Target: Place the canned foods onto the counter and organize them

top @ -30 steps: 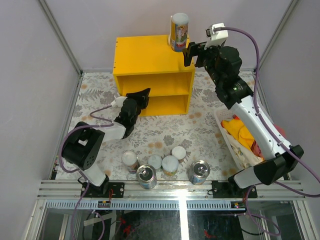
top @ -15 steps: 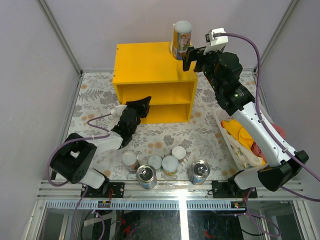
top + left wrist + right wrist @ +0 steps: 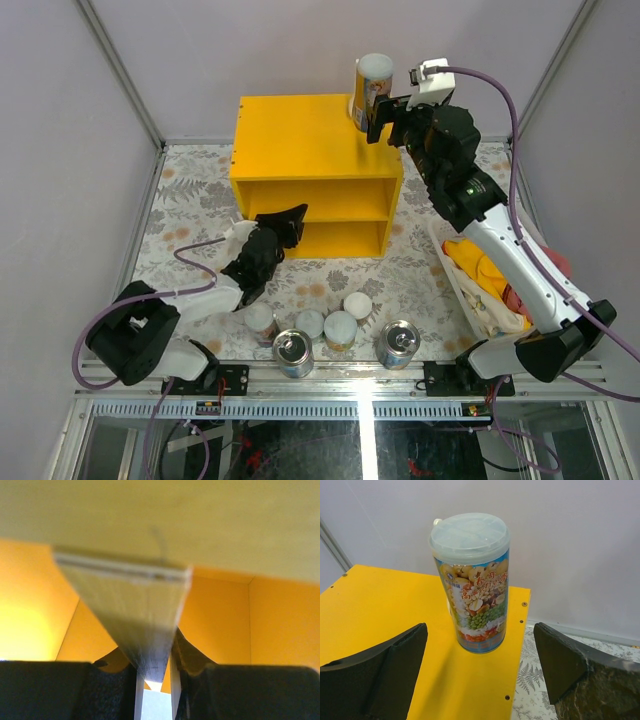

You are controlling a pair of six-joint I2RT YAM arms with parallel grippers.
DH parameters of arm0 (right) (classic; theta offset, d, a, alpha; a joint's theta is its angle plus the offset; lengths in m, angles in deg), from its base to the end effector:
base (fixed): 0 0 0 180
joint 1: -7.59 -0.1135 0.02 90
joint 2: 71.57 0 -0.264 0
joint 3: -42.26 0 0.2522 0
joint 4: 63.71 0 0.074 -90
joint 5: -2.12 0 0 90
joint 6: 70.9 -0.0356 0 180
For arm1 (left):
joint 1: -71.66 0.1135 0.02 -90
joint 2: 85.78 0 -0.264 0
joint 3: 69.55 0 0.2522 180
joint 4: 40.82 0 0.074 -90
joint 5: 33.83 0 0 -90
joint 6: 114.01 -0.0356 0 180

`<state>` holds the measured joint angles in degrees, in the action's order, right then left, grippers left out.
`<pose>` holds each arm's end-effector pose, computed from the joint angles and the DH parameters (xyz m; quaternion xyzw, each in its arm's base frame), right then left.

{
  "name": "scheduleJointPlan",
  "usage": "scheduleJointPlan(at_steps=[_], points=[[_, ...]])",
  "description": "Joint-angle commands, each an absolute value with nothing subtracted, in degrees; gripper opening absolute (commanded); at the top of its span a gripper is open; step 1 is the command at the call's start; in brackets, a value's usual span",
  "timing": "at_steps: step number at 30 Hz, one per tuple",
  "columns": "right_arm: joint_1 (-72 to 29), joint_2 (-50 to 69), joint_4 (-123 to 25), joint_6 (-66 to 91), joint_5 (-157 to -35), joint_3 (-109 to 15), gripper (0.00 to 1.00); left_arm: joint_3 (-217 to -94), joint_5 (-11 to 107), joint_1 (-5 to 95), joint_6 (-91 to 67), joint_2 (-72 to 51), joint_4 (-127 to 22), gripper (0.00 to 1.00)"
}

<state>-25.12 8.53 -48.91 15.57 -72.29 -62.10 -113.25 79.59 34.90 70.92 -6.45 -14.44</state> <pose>0.2672 0.1602 0.4950 -0.0612 0.6458 0.1518 0.7457 0.2339 -0.1571 0.2089 -0.4775 0.5880 -0.5155 0.4006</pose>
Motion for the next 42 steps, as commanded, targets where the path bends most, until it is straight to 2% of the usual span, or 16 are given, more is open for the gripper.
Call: scheduleJointPlan(at_steps=[1, 28, 36, 38, 42], points=[[-25.7, 8.9, -50.5, 15.7, -69.8, -63.4, 0.94, -113.1, 71.7, 31.0, 65.7, -9.0, -16.8, 0.00], [-25.6, 13.2, -52.1, 16.0, -63.4, -63.8, 0.94, -114.0, 73.0, 25.6, 67.7, -10.9, -23.5, 0.02], [-25.5, 15.9, -52.6, 16.6, -60.2, -65.8, 0.90, -113.5, 73.6, 25.4, 69.6, -10.9, -24.5, 0.06], [-25.3, 16.3, -52.7, 16.4, -59.3, -65.8, 0.88, -113.4, 73.5, 25.4, 70.0, -10.8, -24.5, 0.14], [-24.8, 16.7, -52.9, 16.5, -58.4, -65.8, 0.84, -113.2, 73.5, 25.4, 70.5, -10.4, -24.0, 0.48]])
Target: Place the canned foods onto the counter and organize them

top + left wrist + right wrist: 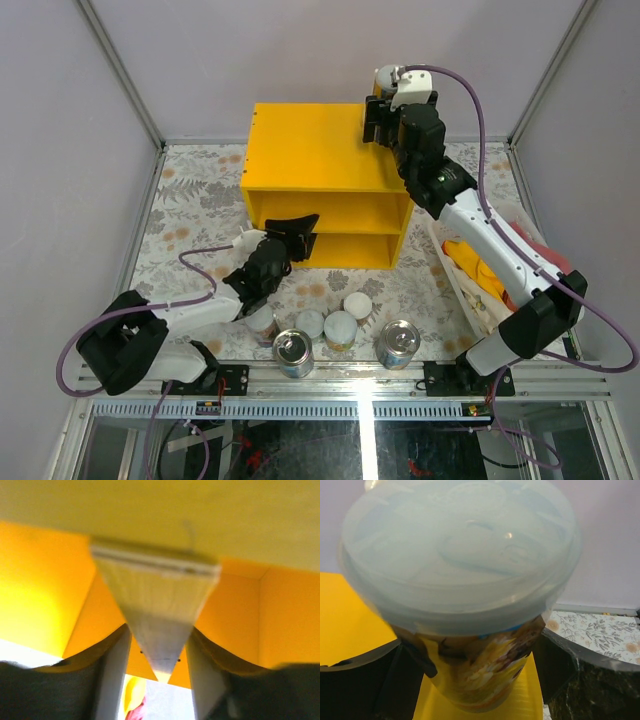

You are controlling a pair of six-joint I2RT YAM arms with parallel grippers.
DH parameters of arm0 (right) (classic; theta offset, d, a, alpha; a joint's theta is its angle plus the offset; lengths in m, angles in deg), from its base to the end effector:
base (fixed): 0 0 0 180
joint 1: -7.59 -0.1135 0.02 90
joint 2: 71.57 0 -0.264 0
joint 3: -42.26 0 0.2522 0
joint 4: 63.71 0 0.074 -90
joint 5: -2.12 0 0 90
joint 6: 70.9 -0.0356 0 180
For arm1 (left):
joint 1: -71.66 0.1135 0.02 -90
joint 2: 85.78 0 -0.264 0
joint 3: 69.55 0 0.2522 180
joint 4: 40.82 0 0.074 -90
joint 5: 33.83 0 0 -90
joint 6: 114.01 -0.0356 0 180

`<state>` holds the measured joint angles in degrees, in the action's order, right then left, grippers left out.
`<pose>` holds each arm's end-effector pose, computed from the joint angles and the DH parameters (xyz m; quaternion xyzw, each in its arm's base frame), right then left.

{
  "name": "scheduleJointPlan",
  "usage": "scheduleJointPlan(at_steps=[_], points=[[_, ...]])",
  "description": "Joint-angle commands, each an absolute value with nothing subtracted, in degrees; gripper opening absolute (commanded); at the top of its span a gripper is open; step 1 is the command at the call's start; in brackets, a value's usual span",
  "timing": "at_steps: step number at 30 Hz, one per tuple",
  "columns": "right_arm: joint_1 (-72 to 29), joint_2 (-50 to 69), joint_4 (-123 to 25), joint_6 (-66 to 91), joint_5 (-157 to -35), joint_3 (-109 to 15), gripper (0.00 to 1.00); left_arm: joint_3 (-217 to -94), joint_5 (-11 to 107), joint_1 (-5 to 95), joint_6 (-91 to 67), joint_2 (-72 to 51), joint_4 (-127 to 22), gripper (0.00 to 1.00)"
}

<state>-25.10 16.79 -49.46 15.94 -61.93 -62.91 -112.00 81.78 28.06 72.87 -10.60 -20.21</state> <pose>0.3112 0.1812 0.4551 -0.0147 0.6926 0.0691 0.7178 0.2050 -0.1739 0.2101 -0.4646 0.6155 -0.5185 0.3694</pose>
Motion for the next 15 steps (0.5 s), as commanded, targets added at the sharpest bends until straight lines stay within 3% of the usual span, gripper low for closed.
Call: scheduleJointPlan(at_steps=[1, 5, 6, 7, 15], points=[[-24.7, 16.8, -52.9, 16.6, -58.4, -67.0, 0.83, -113.2, 73.5, 25.4, 70.6, -10.3, -24.0, 0.60], [-24.2, 17.0, -52.9, 17.0, -58.5, -67.5, 0.82, -113.6, 73.2, 25.4, 70.8, -10.1, -24.2, 0.80], [-24.0, 17.1, -52.8, 17.2, -58.7, -67.7, 0.82, -113.7, 73.1, 25.4, 70.8, -10.2, -24.3, 0.94], [-23.9, 17.3, -52.8, 17.4, -59.1, -68.0, 0.81, -113.7, 73.1, 25.4, 70.7, -10.3, -24.5, 0.99], [-22.8, 18.9, -51.7, 17.8, -61.5, -70.0, 0.81, -112.2, 74.0, 25.4, 70.2, -13.0, -25.3, 1.00]])
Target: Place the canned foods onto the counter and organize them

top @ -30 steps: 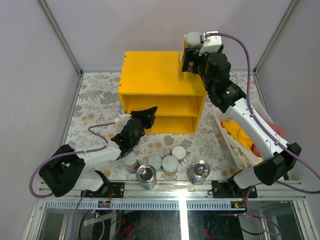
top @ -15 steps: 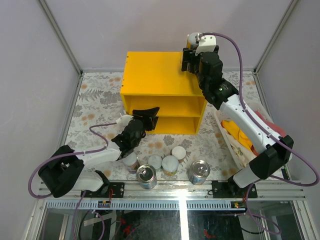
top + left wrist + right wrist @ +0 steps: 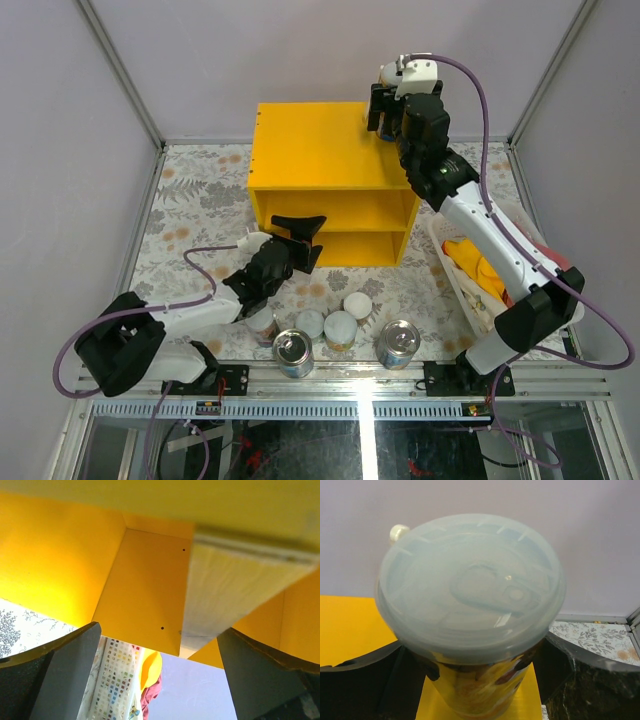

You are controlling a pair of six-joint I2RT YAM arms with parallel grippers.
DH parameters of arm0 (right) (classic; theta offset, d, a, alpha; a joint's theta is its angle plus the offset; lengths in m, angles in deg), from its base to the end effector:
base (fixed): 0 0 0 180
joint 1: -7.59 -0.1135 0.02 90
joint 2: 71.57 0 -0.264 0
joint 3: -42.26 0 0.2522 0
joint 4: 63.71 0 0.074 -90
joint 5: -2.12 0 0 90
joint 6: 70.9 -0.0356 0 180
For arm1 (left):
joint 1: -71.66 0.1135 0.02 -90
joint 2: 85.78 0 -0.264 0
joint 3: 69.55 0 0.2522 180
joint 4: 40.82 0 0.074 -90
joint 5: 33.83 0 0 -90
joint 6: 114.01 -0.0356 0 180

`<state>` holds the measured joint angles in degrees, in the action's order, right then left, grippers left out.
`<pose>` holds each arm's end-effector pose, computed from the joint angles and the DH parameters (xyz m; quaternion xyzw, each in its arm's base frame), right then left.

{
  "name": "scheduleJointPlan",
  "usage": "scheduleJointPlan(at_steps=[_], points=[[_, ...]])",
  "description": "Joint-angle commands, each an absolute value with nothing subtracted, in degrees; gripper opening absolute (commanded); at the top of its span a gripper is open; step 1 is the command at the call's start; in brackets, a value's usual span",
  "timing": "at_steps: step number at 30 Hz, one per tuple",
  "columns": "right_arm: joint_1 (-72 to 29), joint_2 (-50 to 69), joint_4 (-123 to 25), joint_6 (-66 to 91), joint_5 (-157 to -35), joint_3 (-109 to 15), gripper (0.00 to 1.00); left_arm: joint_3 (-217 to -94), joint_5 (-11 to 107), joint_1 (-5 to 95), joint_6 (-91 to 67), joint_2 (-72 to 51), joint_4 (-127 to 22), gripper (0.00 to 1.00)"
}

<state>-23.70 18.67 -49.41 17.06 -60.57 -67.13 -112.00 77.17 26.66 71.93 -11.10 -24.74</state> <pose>0.3201 0.1754 0.4692 0.0022 0.6800 0.0522 0.7313 0.1975 -0.1795 0.2038 -0.4369 0.6626 -0.5080 0.3348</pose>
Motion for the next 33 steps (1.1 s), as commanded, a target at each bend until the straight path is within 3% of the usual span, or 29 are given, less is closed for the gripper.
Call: scheduleJointPlan(at_steps=[1, 6, 13, 33], points=[[-22.7, 18.9, -51.8, 17.7, -61.9, -69.9, 0.81, -112.0, 74.0, 25.4, 70.0, -13.6, -25.6, 1.00], [-22.5, 19.0, -51.7, 17.6, -62.5, -69.8, 0.80, -112.0, 74.4, 25.4, 68.1, -16.8, -28.2, 1.00], [-22.4, 19.3, -51.5, 18.5, -62.7, -71.0, 0.65, -113.1, 73.8, 24.9, 65.0, -20.0, -31.6, 1.00], [-20.0, 23.4, -50.6, 18.9, -65.5, -74.9, 0.66, -112.8, 73.3, 23.8, 59.8, -31.1, -38.9, 1.00]])
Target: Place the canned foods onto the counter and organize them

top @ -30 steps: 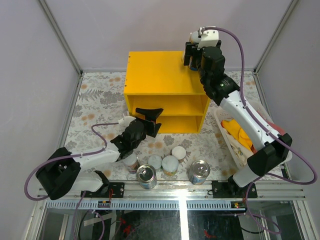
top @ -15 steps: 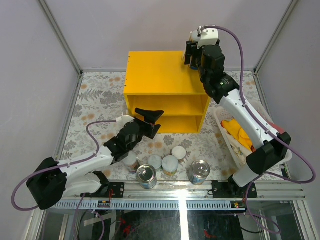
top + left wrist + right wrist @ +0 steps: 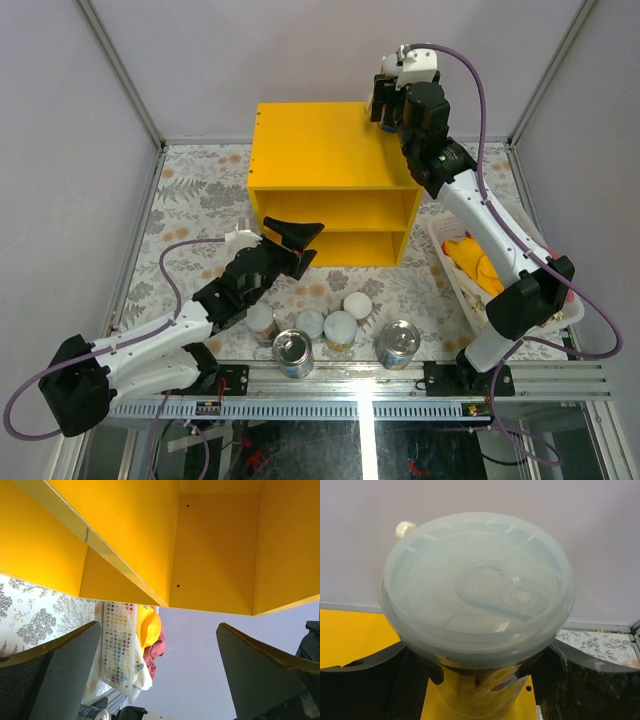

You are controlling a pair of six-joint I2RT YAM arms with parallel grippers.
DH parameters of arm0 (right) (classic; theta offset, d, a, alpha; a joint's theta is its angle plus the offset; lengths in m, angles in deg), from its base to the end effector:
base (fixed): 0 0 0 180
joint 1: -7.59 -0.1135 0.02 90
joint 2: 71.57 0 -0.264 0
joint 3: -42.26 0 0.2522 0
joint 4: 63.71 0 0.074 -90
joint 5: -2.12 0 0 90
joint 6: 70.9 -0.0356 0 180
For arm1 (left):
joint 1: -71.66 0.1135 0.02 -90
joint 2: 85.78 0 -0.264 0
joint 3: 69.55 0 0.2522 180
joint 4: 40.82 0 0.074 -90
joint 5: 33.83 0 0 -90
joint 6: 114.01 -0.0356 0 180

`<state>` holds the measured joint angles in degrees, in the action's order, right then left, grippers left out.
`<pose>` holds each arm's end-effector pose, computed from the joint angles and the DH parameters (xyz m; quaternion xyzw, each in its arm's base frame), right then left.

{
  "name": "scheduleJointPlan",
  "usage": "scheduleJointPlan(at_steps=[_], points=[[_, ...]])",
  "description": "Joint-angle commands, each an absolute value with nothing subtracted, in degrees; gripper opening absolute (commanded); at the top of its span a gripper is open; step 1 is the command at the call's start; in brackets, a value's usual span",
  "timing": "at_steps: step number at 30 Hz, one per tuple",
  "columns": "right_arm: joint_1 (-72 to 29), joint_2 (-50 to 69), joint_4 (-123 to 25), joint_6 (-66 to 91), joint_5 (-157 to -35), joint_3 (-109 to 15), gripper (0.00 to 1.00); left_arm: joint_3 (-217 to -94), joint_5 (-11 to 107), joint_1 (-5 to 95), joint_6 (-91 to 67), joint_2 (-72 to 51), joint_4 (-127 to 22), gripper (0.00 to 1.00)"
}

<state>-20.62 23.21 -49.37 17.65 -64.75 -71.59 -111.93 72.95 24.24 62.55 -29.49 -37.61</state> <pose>0.3474 0.1705 0.4678 -0.0101 0.6797 0.0532 0.7315 0.1595 -0.1583 0.2524 -0.3429 0.6865 -0.5371 0.3502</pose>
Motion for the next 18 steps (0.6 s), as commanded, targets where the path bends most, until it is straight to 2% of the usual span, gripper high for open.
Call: scheduleJointPlan(at_steps=[1, 3, 5, 6, 7, 18], points=[[-20.0, 23.4, -50.1, 18.6, -66.0, -75.2, 0.67, -113.0, 73.3, 23.8, 59.6, -31.3, -39.0, 1.00], [-20.0, 23.4, -49.9, 17.9, -66.7, -74.7, 0.73, -113.5, 73.3, 23.7, 59.2, -31.6, -39.4, 1.00], [-20.1, 22.2, -49.7, 17.0, -67.0, -73.7, 0.85, -113.7, 73.3, 23.6, 59.0, -31.9, -39.6, 1.00], [-20.1, 21.8, -49.6, 16.5, -67.1, -73.1, 0.96, -113.8, 73.3, 23.5, 59.0, -32.0, -39.9, 1.00], [-20.0, 21.2, -49.2, 16.2, -67.2, -72.7, 1.00, -113.9, 73.3, 23.4, 59.0, -32.2, -40.2, 1.00], [-21.1, 15.7, -46.0, 14.6, -67.6, -69.3, 1.00, -114.4, 73.4, 23.0, 58.5, -35.4, -43.2, 1.00]])
